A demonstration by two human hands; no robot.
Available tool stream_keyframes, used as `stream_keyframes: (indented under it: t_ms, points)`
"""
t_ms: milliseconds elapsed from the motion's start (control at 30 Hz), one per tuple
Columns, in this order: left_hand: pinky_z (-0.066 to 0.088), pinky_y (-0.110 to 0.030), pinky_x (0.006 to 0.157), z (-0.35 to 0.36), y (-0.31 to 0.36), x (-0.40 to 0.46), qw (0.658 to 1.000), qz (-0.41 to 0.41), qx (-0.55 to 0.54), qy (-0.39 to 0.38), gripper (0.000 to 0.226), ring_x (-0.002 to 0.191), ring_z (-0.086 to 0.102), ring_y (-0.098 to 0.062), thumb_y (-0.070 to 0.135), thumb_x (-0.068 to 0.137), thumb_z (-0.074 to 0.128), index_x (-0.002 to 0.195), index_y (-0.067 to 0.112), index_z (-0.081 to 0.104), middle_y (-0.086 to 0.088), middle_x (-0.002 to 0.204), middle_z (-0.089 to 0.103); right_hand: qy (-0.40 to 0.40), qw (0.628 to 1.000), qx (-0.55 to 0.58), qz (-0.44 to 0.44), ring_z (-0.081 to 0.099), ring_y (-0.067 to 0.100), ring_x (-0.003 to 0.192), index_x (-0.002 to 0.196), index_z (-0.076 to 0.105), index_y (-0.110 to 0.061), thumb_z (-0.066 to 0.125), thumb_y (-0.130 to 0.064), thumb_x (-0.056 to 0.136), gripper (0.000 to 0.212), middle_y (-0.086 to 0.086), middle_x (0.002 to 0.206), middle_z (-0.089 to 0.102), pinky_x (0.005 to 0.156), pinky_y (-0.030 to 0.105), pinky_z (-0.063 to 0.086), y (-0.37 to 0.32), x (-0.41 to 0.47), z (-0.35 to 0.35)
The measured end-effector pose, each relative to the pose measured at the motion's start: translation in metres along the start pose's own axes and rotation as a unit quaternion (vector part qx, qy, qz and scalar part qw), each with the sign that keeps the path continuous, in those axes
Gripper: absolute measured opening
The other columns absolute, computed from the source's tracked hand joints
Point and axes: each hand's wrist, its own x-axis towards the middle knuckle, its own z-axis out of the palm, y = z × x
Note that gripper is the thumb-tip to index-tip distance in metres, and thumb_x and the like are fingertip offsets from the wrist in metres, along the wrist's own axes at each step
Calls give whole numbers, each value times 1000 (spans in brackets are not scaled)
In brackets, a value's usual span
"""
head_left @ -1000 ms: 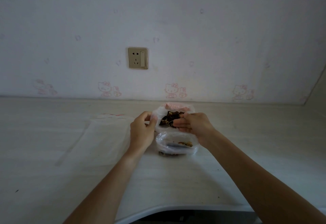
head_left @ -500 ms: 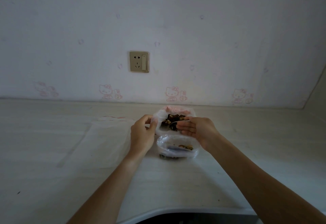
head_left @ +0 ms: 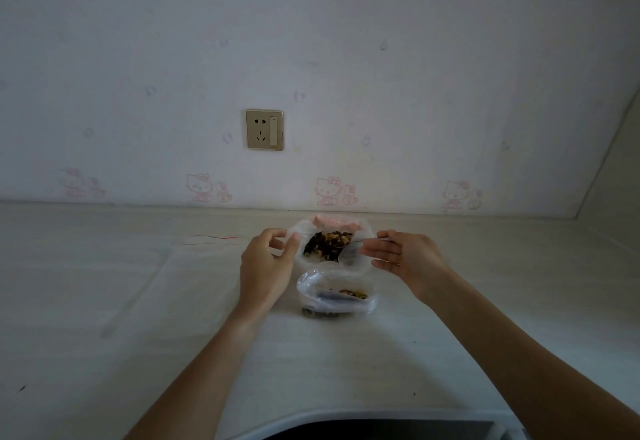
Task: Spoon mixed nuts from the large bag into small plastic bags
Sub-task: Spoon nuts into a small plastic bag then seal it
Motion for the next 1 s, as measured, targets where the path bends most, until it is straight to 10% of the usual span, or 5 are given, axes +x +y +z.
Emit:
stream_keyframes:
  t_ms: [533,800,1000]
  points:
    - [51,-24,58,-18,14,-19,965,137,154,-163,35,68,66,1,66,89,64,74,36,73,23,72,70,-68,997,-30,-34,77,40,93,104,66,1,41,-16,109,31,25,93,77,66,36,61,-7,-43,-37]
    - [44,-9,65,-17,16,-19,948,145,95,-267,9,74,65,4,33,87,82,81,39,77,25,78,73,-80,983,-132,-101,76,41,88,105,68,3,45,-20,110,33,23,88,77,66,35,61,9,-55,-51]
    - [45,-10,67,-19,21,-16,945,126,35,-301,3,72,65,5,27,88,80,86,28,80,24,81,74,-100,859,-382,-325,73,16,75,100,70,-19,44,-27,109,28,-6,86,78,68,28,57,0,-71,-52]
